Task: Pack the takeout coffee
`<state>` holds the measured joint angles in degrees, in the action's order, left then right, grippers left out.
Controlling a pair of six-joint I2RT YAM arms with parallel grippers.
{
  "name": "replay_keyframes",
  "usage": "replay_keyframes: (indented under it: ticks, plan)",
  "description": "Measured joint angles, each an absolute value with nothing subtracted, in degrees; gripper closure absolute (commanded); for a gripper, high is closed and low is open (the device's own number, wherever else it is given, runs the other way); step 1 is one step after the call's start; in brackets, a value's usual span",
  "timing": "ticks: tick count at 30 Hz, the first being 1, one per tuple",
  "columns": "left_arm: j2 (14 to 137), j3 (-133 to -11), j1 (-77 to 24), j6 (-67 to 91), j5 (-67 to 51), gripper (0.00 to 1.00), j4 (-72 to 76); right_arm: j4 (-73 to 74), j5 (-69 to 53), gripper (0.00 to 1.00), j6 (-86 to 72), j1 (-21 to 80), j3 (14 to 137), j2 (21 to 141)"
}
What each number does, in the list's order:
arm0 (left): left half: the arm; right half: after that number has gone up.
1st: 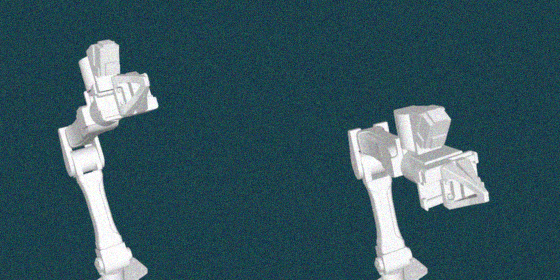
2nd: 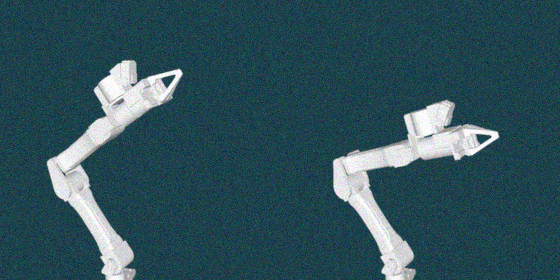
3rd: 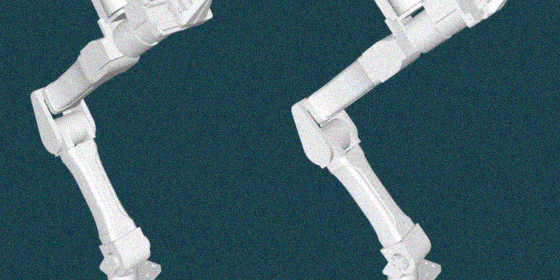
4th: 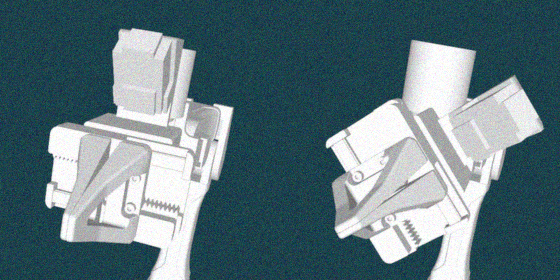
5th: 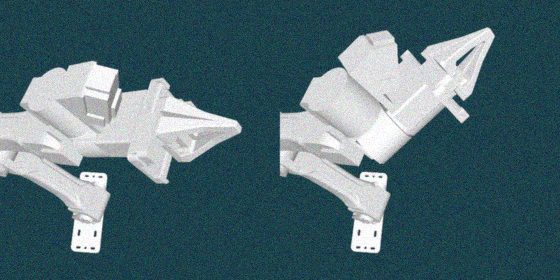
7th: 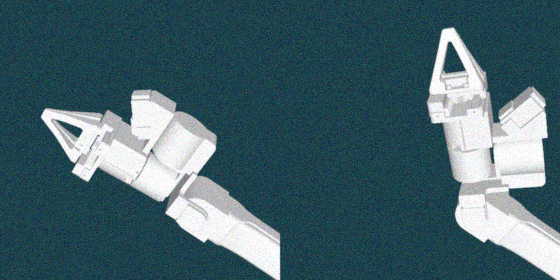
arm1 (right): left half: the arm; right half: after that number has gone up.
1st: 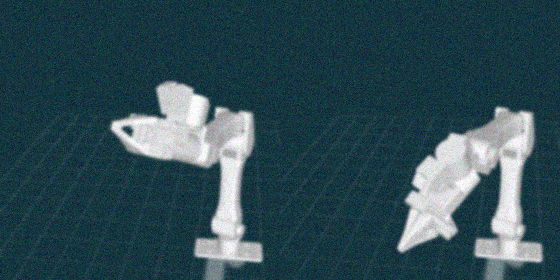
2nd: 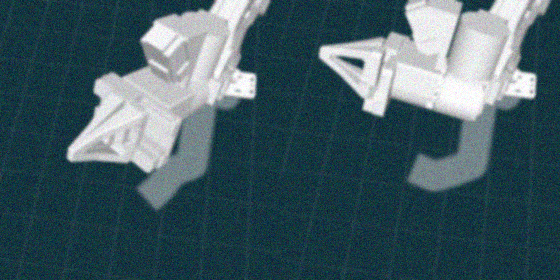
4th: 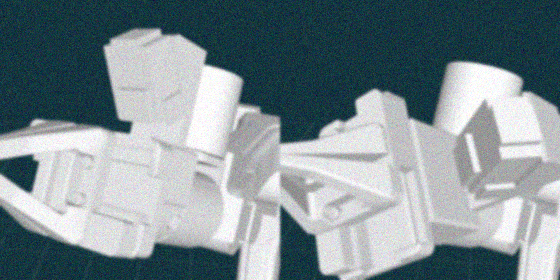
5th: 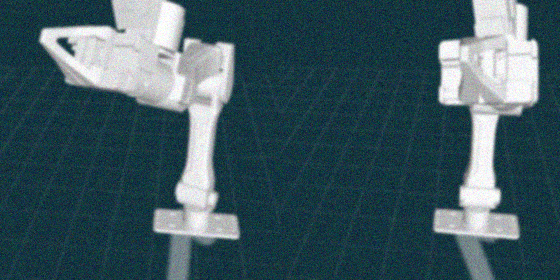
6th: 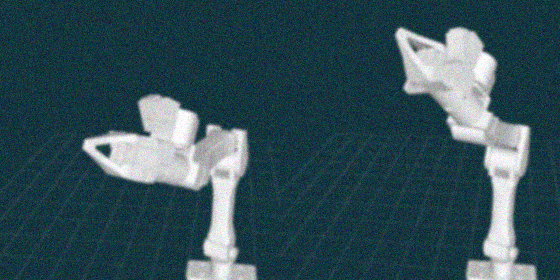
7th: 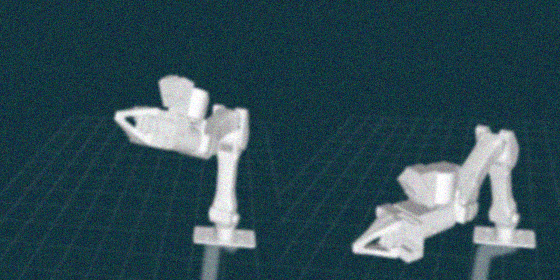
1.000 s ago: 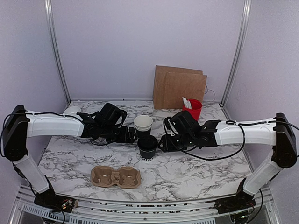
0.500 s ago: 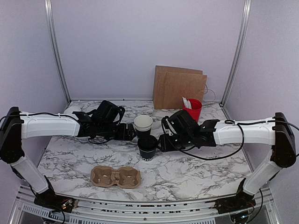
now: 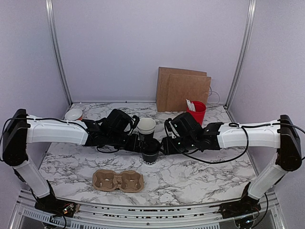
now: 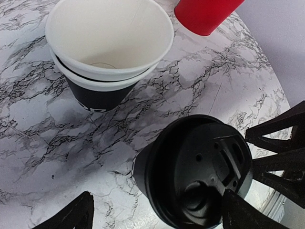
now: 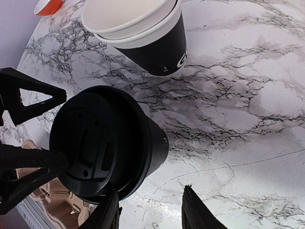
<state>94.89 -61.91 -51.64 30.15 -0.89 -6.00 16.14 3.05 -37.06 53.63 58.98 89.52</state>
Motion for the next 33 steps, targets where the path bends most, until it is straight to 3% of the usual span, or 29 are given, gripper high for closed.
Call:
replay_keyframes:
  ticks: [33]
  plan:
    - [97.1, -62.0, -51.9, 31.2, 0.1, 0.07, -1.7, 7.3, 8.1, 0.57, -38.7, 54.3, 59.6, 95.4]
